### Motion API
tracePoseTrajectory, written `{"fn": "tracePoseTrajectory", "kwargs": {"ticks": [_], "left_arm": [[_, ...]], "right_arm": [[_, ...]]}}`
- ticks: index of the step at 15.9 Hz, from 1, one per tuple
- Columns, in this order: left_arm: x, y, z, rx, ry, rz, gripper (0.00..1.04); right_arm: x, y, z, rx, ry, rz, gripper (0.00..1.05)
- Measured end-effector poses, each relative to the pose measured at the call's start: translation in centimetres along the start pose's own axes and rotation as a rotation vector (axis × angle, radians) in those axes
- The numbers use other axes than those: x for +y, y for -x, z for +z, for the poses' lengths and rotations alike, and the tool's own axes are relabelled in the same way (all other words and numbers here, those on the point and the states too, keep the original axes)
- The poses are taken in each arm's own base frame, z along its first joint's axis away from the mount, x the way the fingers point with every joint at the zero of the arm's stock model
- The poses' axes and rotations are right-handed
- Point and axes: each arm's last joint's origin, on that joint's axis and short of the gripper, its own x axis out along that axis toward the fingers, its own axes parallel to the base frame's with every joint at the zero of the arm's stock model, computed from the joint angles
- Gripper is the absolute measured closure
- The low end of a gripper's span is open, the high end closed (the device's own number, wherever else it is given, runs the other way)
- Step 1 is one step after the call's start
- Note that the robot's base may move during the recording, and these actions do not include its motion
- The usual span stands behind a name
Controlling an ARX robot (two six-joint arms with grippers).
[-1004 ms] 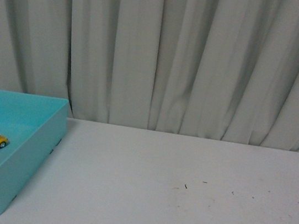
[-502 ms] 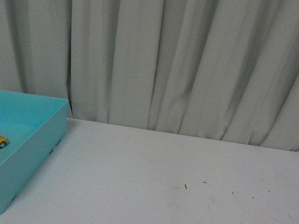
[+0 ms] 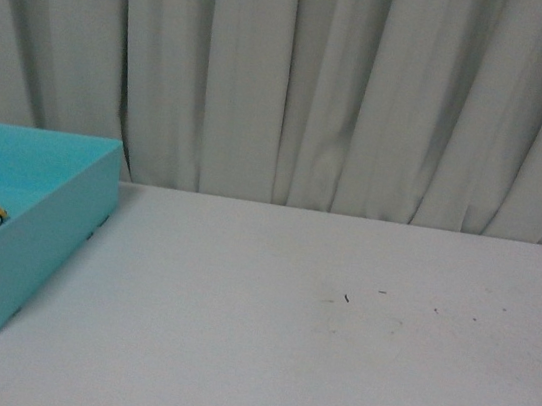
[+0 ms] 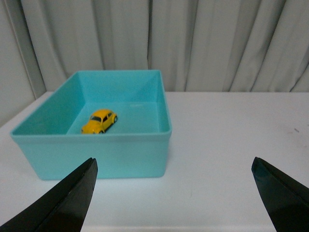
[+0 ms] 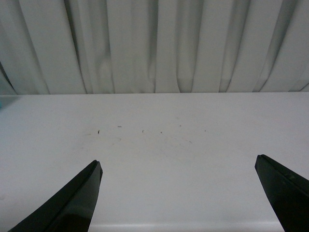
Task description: Wind up and store yellow beetle toy
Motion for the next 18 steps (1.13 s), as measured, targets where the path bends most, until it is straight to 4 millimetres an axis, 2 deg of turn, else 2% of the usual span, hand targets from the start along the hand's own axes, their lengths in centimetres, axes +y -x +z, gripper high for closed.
{"fn": "tracePoseTrajectory", "kwargs": {"ticks": [18], "left_arm": [[0.0,0.0,-0.03,0.003,0.0,0.0,0.07]], "right_arm": [[0.0,0.0,-0.01,0.002,-0.004,0.0,0.07]]}}
